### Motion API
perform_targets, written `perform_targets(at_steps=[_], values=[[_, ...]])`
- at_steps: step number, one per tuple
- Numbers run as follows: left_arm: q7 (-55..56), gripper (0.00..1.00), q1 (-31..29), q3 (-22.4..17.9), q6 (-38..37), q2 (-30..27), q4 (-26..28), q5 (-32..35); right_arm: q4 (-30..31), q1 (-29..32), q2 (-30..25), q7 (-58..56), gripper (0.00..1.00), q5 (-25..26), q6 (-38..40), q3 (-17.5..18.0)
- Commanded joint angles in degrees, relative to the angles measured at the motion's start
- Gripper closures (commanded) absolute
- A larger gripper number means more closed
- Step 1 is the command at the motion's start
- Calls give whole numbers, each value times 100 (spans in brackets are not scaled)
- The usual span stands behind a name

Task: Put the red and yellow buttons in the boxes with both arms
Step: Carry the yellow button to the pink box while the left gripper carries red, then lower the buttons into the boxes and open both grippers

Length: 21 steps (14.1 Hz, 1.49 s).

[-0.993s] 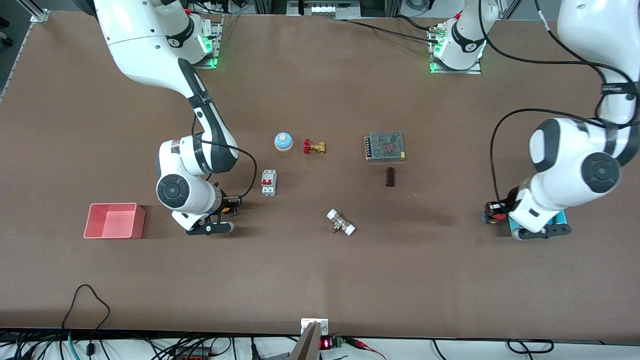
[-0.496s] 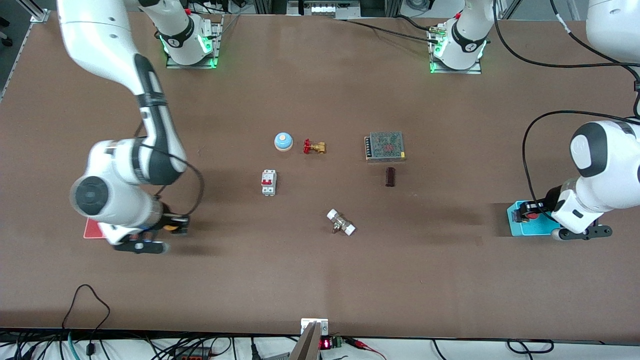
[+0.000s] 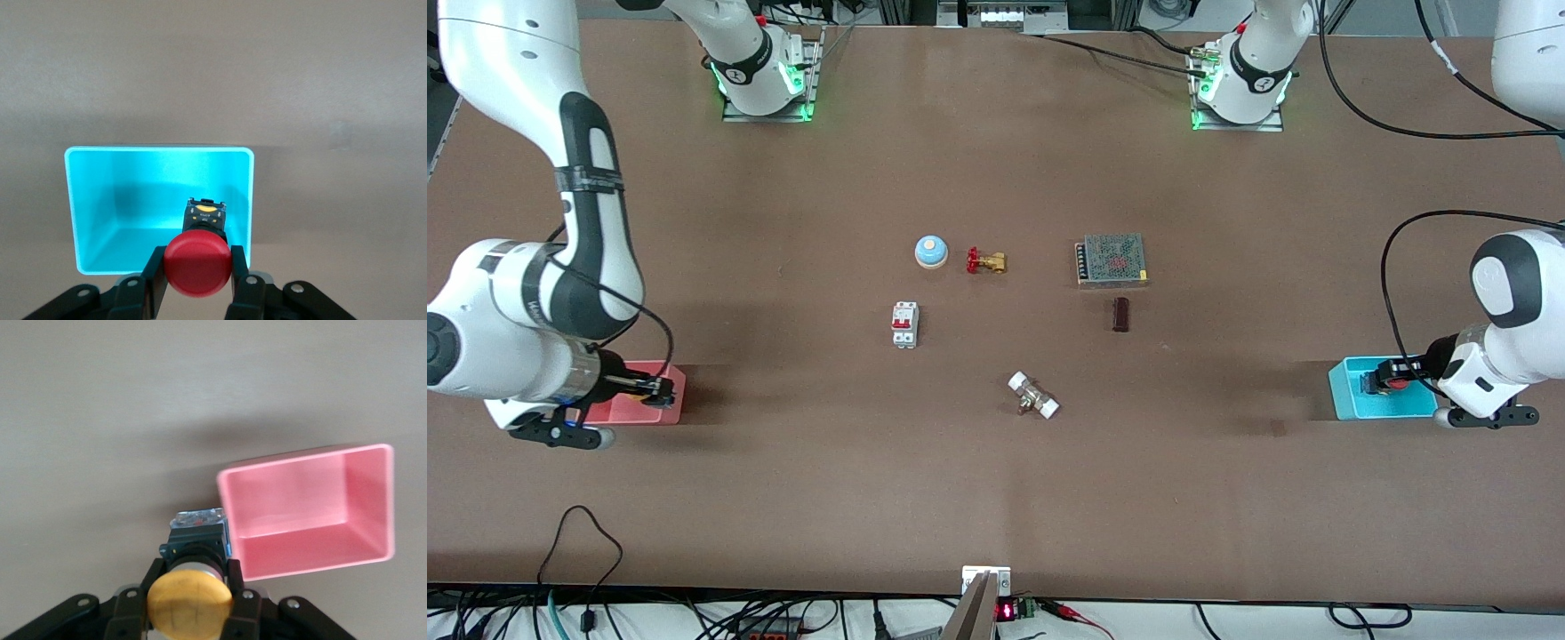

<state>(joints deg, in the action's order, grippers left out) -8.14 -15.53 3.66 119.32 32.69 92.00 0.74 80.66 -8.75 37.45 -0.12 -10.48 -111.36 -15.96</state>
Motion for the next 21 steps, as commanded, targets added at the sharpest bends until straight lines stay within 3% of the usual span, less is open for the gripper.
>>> perform_targets(at_steps=[1,4,7,11,14,17,18,19,20,21], values=[[-117,67,-29,30,-14,316,-262,189,20,356,95,-444,78,-33,53,58],[-117,64,-64,21,259,510,-262,208,20,523,262,-690,78,-24,44,67],[-117,45,-64,21,259,537,-279,216,20,532,420,-735,76,-33,0,67],[-38,31,-3,21,250,458,-516,234,11,576,728,-1015,76,-50,-245,67],[-29,25,15,126,136,108,-508,243,20,612,825,-1157,76,-41,-439,67],[-30,23,163,170,-469,-472,-473,243,20,620,922,-1183,75,-41,-579,67],[-3,22,277,170,-645,-683,-395,243,20,638,922,-1279,66,-41,-737,67],[110,22,374,170,-768,-885,-315,243,46,647,922,-1289,44,-68,-799,67],[285,22,471,170,-865,-1113,-184,243,55,638,913,-1263,12,-85,-809,67],[400,22,594,179,-944,-1368,-44,243,55,638,878,-1297,0,-68,-774,67]])
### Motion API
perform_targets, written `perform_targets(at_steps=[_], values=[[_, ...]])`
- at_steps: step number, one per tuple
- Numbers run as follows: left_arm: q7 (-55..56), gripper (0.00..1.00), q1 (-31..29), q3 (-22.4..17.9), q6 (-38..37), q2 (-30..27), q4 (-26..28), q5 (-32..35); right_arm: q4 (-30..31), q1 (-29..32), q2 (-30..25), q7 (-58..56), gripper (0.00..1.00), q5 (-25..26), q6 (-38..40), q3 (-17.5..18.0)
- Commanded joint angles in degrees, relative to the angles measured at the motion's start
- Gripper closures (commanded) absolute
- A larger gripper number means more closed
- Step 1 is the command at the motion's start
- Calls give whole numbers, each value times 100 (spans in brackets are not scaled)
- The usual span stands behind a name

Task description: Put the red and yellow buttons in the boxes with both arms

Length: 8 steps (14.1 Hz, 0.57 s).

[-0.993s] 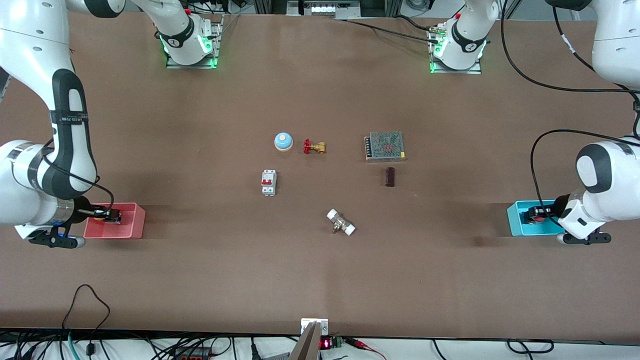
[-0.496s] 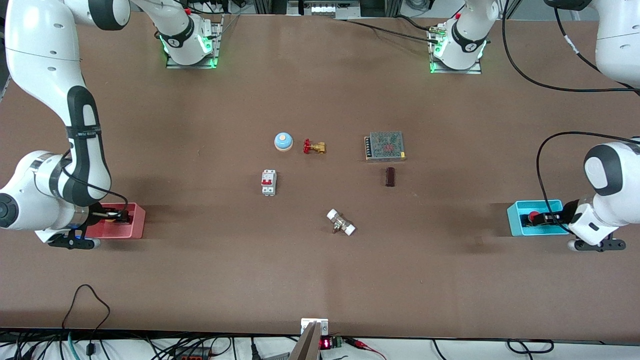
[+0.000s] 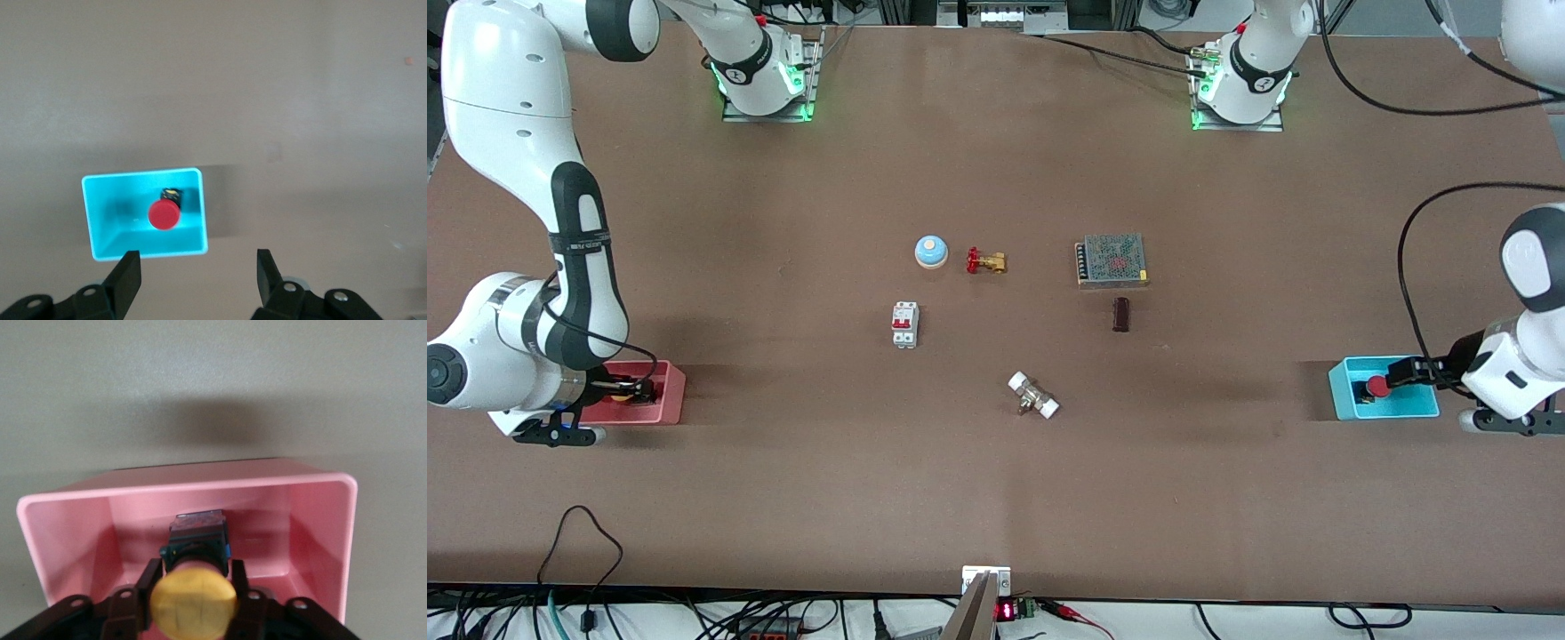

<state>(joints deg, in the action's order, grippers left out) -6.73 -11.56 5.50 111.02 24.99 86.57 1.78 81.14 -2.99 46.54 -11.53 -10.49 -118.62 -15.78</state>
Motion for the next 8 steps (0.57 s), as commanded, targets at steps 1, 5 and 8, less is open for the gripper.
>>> perform_targets(at_steps=[1,5,8], values=[[364,22,320,-14,-159,-879,666,138,-1,26,-57,-156,0,-85,-30,48],[568,22,365,223,-571,-1767,905,77,-45,-9,-408,-139,0,-41,154,48],[533,22,356,232,-862,-2225,914,33,-72,0,-855,-130,0,-85,751,66]])
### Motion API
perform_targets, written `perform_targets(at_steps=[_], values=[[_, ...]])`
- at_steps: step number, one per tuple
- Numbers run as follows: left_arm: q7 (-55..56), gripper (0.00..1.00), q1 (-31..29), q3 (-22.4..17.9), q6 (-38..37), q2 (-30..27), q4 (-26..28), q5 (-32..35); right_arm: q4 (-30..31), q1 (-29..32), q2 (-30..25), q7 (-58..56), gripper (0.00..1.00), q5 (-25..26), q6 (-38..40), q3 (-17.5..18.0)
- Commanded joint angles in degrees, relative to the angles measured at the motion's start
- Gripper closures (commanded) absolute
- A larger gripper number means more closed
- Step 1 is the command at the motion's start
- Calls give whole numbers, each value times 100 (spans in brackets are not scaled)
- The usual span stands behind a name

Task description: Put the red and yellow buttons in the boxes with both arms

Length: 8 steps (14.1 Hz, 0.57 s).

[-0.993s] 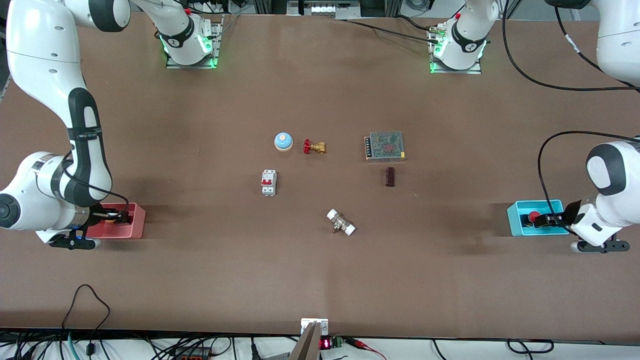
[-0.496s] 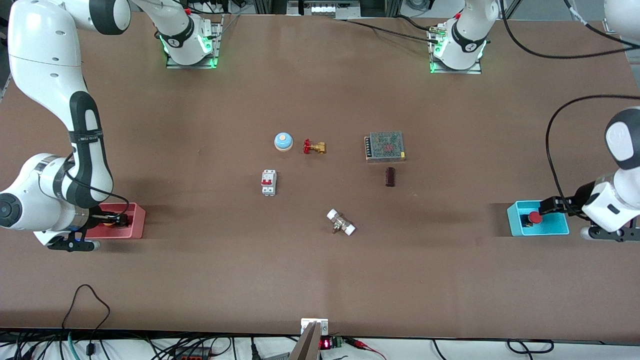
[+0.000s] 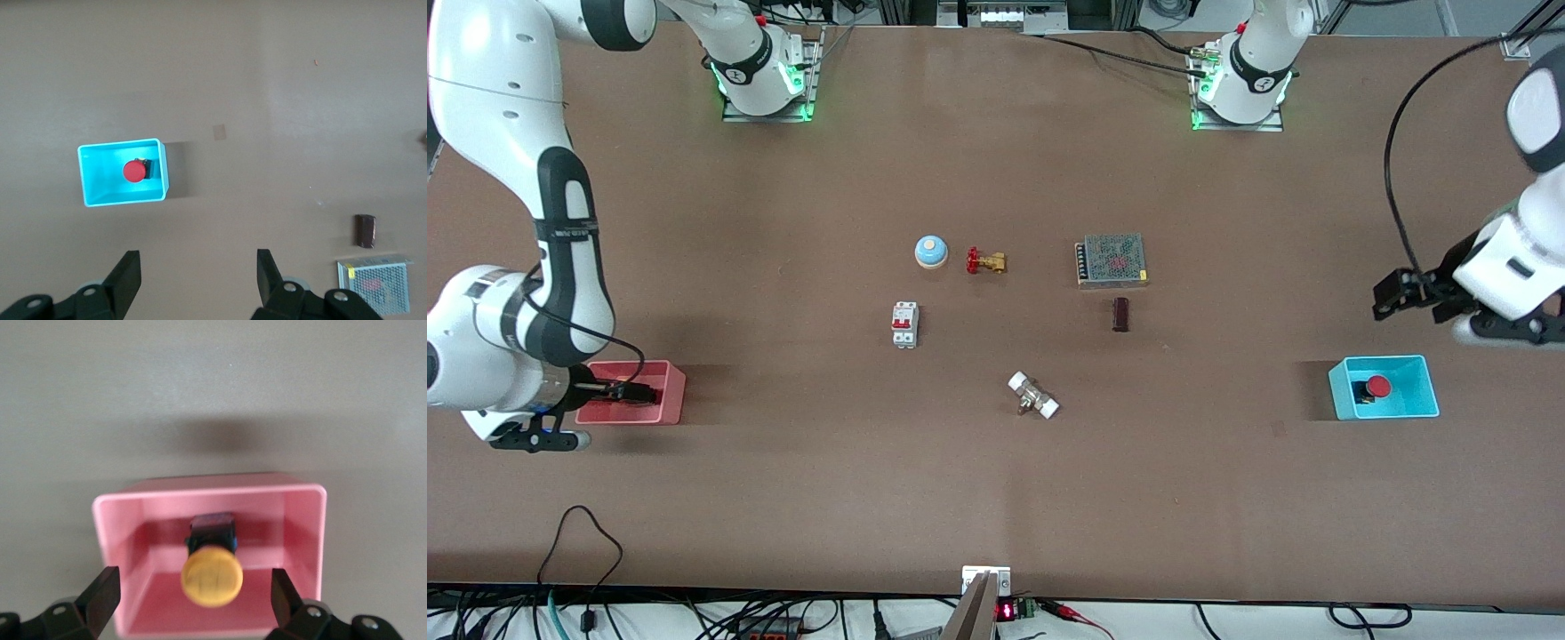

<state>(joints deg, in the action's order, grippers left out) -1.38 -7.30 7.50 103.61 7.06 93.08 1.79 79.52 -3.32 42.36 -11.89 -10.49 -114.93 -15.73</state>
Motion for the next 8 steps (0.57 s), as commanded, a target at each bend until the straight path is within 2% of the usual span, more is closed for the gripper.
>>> perform_targets(at_steps=[1,3,8], values=[[-28,22,-105,33,-244,-564,264,-46,90,7,-683,-77,0,-58,523,79],[-55,19,-123,15,-499,-784,255,-310,90,-246,-1140,-42,0,-41,891,71],[-142,1,-158,15,-763,-1154,264,-346,90,-695,-2108,230,0,3,1937,36]])
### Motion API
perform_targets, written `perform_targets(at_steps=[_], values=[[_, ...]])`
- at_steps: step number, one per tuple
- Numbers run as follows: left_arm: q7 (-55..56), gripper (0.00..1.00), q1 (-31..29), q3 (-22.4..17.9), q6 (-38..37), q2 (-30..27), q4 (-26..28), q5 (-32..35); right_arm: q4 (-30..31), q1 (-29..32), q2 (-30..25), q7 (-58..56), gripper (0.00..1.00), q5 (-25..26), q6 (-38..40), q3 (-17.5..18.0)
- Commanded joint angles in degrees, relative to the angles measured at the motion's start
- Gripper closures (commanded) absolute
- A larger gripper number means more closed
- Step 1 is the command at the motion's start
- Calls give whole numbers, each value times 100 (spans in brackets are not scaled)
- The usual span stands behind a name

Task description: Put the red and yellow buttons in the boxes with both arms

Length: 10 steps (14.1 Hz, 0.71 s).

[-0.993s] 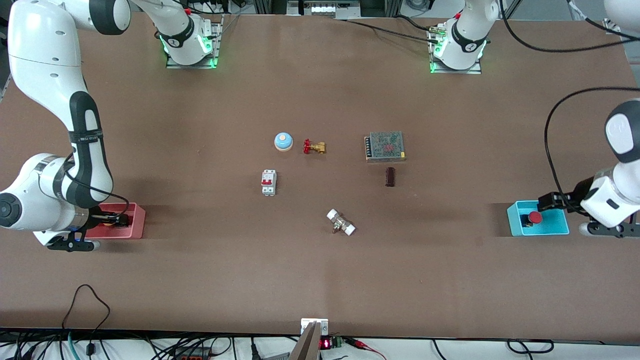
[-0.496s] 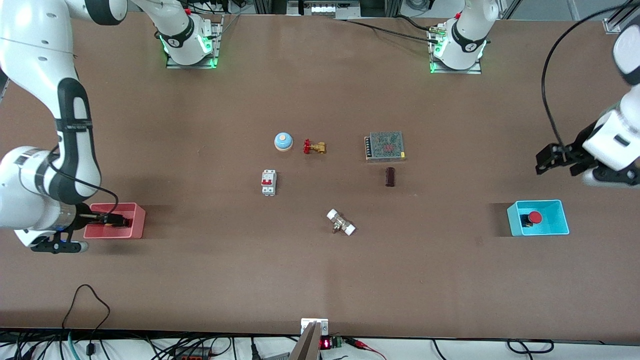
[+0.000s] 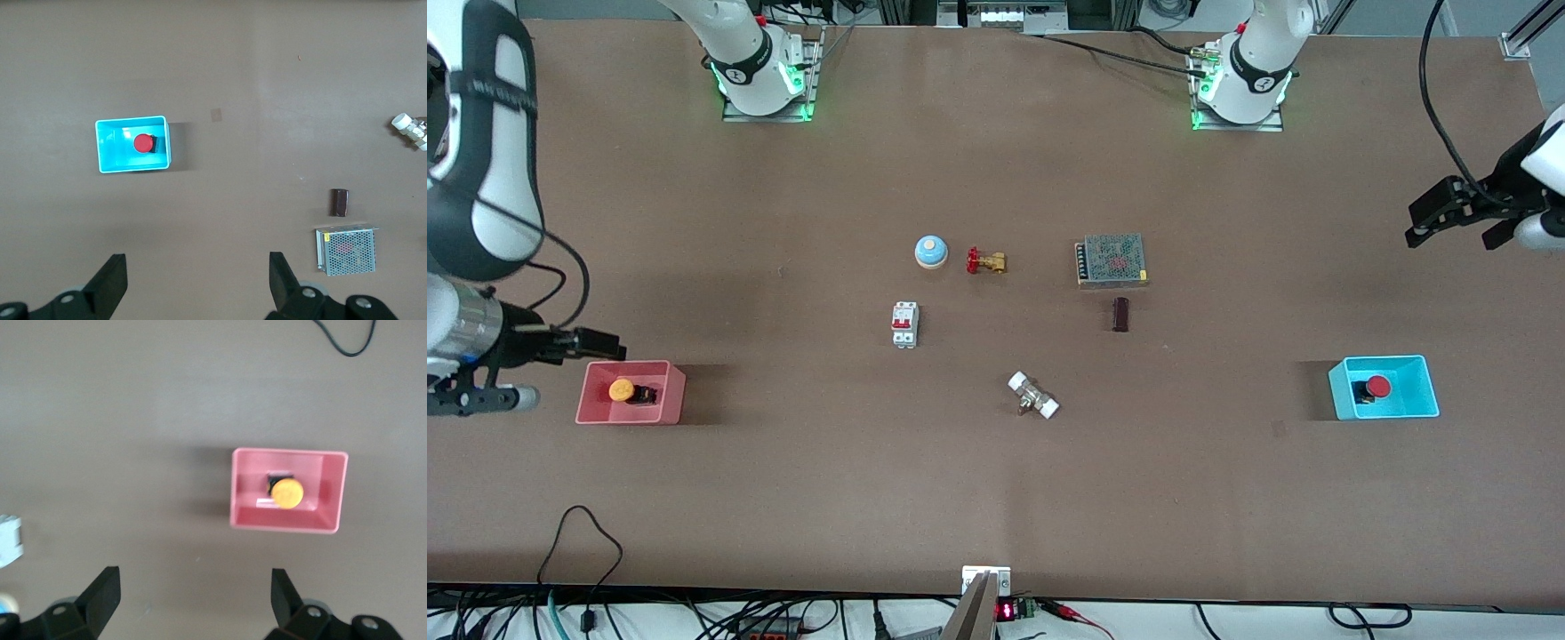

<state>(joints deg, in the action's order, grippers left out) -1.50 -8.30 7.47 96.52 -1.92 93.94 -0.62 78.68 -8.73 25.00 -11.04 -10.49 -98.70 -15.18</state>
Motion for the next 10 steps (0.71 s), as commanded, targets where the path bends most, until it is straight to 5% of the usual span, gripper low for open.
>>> perform_targets(at_steps=[1,8,10], values=[[-131,0,-58,27,-72,-283,177,-105,174,-242,-556,224,0,160,507,-20],[-192,0,-58,18,-29,-336,186,-193,183,-332,-1392,735,0,618,1098,-11],[-192,0,-58,18,-2,-318,186,-210,200,150,-1454,717,0,758,1107,356]])
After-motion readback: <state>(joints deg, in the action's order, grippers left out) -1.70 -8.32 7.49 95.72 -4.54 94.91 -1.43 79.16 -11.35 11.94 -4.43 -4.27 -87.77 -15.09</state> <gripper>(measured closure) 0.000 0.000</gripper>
